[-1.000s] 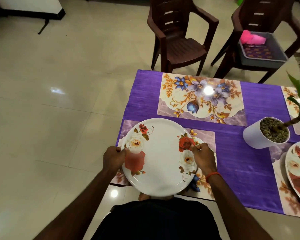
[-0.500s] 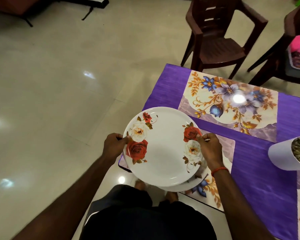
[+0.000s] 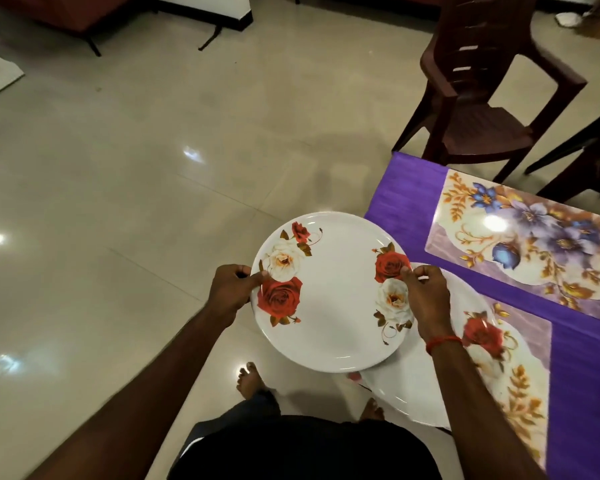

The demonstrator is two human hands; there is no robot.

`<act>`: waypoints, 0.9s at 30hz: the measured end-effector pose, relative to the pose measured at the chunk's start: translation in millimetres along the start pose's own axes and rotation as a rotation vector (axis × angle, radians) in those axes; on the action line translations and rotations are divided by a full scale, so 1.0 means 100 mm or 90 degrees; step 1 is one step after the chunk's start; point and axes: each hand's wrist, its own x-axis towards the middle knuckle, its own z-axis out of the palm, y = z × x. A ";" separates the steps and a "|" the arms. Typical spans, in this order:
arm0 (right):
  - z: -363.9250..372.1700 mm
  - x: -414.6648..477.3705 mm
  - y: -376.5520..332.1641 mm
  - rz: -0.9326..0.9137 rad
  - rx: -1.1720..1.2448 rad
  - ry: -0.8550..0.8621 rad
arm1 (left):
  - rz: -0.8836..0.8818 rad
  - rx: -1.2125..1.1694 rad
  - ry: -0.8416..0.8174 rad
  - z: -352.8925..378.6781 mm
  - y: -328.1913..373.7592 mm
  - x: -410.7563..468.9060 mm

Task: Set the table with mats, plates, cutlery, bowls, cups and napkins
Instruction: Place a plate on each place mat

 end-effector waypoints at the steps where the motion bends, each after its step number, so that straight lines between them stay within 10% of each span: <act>1: 0.16 -0.04 -0.06 -0.002 0.003 0.005 | 0.002 0.001 -0.001 -0.14 0.01 0.11; 27: 2.16 0.19 -1.30 -0.026 -0.045 0.037 | 0.034 0.013 -0.062 -1.63 0.71 2.06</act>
